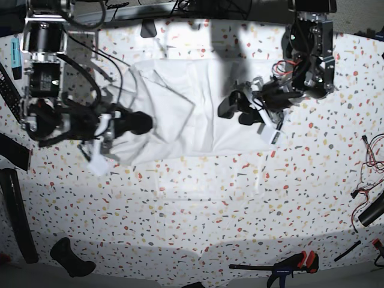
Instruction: Fold the T-shirt properly
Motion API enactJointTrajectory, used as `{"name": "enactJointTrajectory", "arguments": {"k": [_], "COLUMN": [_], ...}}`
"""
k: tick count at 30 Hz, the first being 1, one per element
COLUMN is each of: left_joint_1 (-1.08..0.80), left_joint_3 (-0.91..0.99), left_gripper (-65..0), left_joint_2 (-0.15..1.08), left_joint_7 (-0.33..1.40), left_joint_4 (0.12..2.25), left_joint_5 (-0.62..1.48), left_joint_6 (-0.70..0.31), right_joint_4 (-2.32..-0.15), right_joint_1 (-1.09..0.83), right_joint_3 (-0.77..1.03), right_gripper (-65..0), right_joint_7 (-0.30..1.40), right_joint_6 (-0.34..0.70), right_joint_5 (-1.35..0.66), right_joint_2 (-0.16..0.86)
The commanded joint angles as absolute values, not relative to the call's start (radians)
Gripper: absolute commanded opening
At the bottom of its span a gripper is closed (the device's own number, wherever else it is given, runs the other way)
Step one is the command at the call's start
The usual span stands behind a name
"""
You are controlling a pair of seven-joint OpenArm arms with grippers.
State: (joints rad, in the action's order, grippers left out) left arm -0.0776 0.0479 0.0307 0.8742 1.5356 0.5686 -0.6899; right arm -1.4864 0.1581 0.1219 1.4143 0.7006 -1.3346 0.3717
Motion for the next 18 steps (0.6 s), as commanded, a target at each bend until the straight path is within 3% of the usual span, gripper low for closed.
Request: {"name": "enactJointTrajectory", "arguments": {"k": [1,13,18], "left_joint_1": [-0.067,-0.066,-0.064], "left_joint_3": [0.025,-0.152,-0.152], "left_gripper": [-25.9,-25.9,-25.9], "left_joint_2": [0.028,0.028,0.029], "left_joint_7": [0.859,0.750,0.767], "left_joint_4": [1.551,1.551,1.551], "left_joint_5": [0.583,0.474,0.474], "left_joint_6": [-0.698,-0.698,-0.698], "right_joint_4": [-1.504,-1.503,-1.503], "right_joint_1": [0.193,0.270,0.282], "right_joint_3": [0.107,-0.014,-0.014], "right_gripper": [-65.0,-65.0,-65.0], "right_joint_7": [1.396,1.396,1.396], "right_joint_6": [0.698,0.698,0.698], "right_joint_5": [-1.360,-1.206,-1.155], "right_joint_2": [0.363,0.070,0.028]}}
